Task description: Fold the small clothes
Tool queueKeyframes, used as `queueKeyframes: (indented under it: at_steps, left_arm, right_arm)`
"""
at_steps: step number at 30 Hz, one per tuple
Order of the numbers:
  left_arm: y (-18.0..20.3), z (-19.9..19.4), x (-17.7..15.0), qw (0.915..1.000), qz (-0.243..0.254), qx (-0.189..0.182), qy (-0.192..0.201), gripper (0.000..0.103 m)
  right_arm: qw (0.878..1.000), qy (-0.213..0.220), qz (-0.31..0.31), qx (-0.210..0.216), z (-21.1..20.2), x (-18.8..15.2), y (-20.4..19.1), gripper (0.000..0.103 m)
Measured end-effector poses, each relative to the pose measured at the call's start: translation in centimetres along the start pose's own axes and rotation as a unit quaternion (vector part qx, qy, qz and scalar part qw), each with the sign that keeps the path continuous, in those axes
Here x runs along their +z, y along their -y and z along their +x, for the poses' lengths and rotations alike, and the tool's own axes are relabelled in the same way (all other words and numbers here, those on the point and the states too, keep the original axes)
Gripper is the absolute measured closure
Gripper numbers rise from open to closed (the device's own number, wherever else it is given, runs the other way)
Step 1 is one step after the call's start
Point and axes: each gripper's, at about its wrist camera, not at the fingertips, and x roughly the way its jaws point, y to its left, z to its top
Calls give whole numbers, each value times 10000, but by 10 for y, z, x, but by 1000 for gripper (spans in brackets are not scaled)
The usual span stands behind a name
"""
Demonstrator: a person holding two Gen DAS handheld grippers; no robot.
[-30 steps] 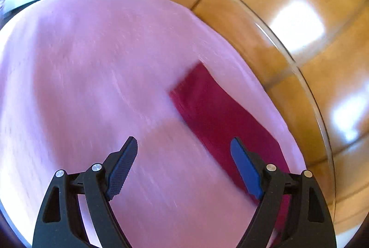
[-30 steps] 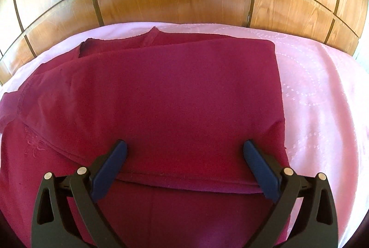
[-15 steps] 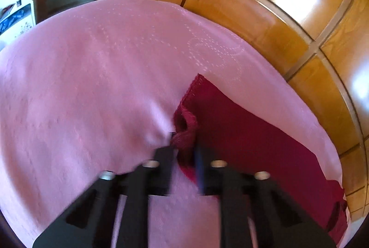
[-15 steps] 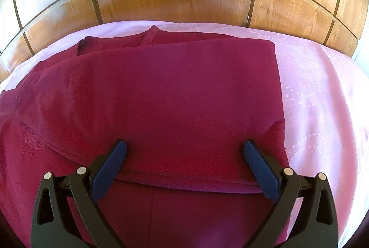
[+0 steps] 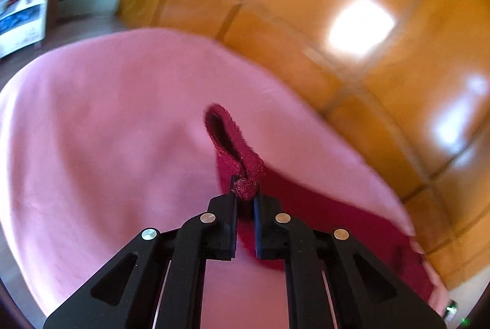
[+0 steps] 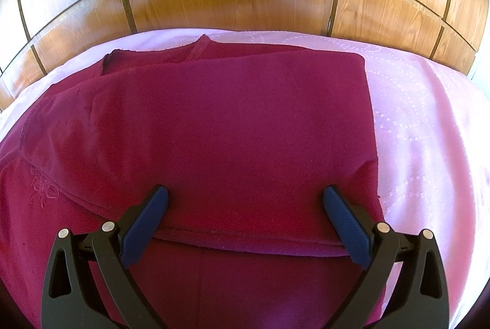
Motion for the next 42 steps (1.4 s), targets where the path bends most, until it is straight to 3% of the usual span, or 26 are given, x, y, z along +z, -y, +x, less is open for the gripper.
queueKeyframes:
  at_steps: [3, 6, 9, 10, 12, 15, 16, 17, 18, 19, 20, 24, 28, 30, 33, 34, 37, 40, 42]
  left_arm:
    - [54, -18, -5, 9969, 236, -737, 107, 96]
    - [118, -25, -25, 9862, 502, -1573, -71, 96]
    - [185, -22, -60, 9684, 977, -2258, -404, 96]
    - [212, -17, -82, 9590, 1244, -2469, -632, 96]
    - [246, -9, -115, 9470, 1653, -2597, -921, 96]
    - [290, 8, -174, 9220, 2363, -2724, -1411, 96]
    - [298, 12, -190, 9156, 2556, -2699, -1535, 88]
    - [306, 21, -209, 9076, 2840, -2596, -1677, 70]
    - [309, 25, -221, 9046, 3027, -2452, -1729, 59]
    - [307, 27, -232, 9047, 3183, -2280, -1678, 45]
    - [304, 27, -236, 9051, 3261, -2221, -1588, 41]
    - [278, 11, -257, 8969, 3829, -1812, -1272, 40]
    - [243, 8, -261, 9020, 3781, -1577, -1360, 40]
    - [230, 14, -266, 9027, 3764, -1428, -1518, 40]
    - [214, 21, -263, 9144, 3294, -1715, -1609, 40]
    - [214, 22, -261, 9160, 3224, -1735, -1637, 39]
    - [213, 22, -263, 9148, 3209, -1831, -1630, 34]
    - [212, 22, -262, 9154, 3143, -1907, -1642, 34]
    - [204, 16, -262, 9161, 3083, -1962, -1647, 34]
  right_arm:
    - [10000, 3, 1, 5, 0, 0, 0, 2]
    - [10000, 10, 16, 30, 0, 1, 1, 2]
    - [10000, 26, 39, 68, -1, 3, 2, 2]
    - [10000, 29, 55, 71, -1, 3, 2, 2]
    - [9999, 34, 82, 102, -1, 4, 2, 2]
    - [9998, 48, 132, 157, -2, 5, 4, 2]
    - [9997, 51, 146, 178, -1, 5, 4, 2]
    - [9997, 54, 158, 194, -2, 5, 5, 2]
    - [9996, 59, 174, 216, -2, 5, 5, 2]
    - [9995, 62, 191, 237, -2, 5, 6, 2]
    - [9995, 63, 200, 249, -2, 5, 6, 2]
    - [9994, 66, 209, 263, -2, 4, 6, 2]
    - [9996, 100, 191, 195, -7, 5, 4, 4]
    - [9990, 271, 124, 329, -23, 8, -2, 25]
    - [9912, 305, 76, 1284, -49, 8, -27, 34]
    - [9847, 221, -32, 1726, -56, 7, -44, 36]
    - [9705, -255, -260, 2382, -51, 1, -88, 50]
    - [9686, -650, -666, 2307, -35, -10, -134, 61]
    - [9730, -556, -933, 2037, -35, -11, -153, 79]
